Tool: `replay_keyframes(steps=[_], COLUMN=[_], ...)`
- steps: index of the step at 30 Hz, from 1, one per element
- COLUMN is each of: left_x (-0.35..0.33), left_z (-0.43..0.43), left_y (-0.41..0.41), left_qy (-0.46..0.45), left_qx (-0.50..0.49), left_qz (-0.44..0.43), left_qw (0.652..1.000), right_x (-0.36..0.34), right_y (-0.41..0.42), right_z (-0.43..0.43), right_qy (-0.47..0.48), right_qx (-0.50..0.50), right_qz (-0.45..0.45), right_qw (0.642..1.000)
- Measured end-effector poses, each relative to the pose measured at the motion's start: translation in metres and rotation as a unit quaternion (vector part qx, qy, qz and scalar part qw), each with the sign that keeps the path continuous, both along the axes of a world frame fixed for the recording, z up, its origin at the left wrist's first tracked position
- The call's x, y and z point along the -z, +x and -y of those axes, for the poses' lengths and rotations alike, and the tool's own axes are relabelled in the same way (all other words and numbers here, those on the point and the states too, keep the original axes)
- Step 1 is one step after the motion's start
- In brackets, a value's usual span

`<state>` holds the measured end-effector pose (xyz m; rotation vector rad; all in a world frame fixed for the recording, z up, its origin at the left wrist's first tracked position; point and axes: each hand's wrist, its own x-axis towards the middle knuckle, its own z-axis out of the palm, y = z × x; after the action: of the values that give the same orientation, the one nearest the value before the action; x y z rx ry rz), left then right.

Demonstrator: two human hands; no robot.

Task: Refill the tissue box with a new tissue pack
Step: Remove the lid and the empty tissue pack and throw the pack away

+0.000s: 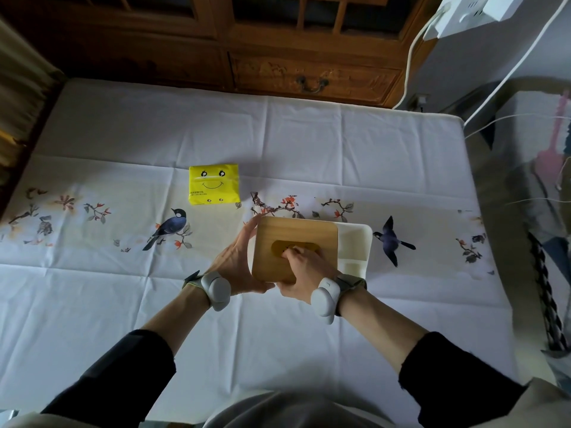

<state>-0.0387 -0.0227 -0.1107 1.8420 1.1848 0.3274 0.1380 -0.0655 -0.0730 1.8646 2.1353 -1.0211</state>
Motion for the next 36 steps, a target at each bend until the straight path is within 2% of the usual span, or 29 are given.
replay_keyframes(steps=[4,8,11,19,28,36], left_x=[0.0,0.0,-0.002,-0.006,-0.008,-0.005], left_z=[0.002,0.003,0.003,0.003,0.006,0.009], left_y=[0.0,0.0,0.001,0.004,0.002,0.003], left_qy=[0.0,-0.002,-0.009,0.024,0.027,0.064], left_qx=[-0.002,-0.01,-0.009,0.006,0.007,0.005], left_qz=[0.009,0.028,0.024,0.045,0.001,-0.036], left_qw=[1.0,1.0,1.0,0.999,1.0,0.997], right_x=[-0.005,-0.013,-0.02,-0.04,-0.055,-0.047], right_y=[-0.005,-0.007,-0.001,-0.008,0.025,0.072], right_z=[0.002,0.0,0.0,0.016,0.012,0.018], right_qy=[0.023,0.022,0.018,0.132,0.225,0.217], right_qx=[-0.019,0.0,-0.017,-0.006,0.041,0.071], right_qz=[0.039,-0.003,0.008,-0.03,0.0,0.023], right_qw=[0.999,1.0,1.0,0.991,0.974,0.973])
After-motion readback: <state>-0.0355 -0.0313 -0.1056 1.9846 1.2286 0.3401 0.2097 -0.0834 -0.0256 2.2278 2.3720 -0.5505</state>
